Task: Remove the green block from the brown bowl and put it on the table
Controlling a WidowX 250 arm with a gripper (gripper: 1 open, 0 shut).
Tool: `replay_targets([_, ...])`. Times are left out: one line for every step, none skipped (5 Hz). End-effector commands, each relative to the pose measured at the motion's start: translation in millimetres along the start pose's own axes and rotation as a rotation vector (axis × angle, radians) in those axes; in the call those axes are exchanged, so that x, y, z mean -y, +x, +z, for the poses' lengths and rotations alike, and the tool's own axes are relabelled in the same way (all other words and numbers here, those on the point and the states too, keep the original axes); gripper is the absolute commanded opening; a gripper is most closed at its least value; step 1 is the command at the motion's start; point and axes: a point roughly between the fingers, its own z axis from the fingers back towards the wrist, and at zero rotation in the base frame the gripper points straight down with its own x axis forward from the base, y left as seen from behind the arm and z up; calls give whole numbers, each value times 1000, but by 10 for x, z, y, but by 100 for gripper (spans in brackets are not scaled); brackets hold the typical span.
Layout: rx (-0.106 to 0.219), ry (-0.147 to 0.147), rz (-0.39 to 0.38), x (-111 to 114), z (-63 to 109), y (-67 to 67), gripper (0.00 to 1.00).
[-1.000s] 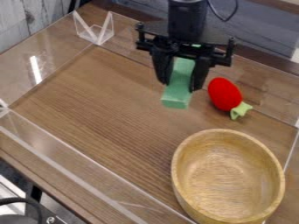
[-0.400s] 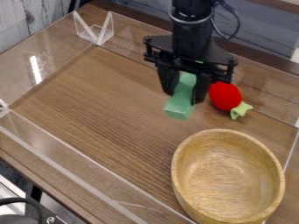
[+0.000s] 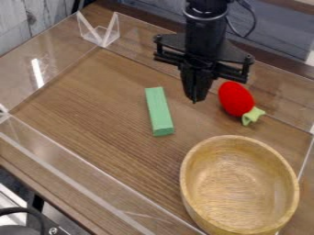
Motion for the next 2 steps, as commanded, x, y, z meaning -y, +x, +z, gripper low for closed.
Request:
replay_targets([44, -2, 47, 82, 82, 96, 100])
replay_targets([37, 9, 102, 122, 28, 116, 100])
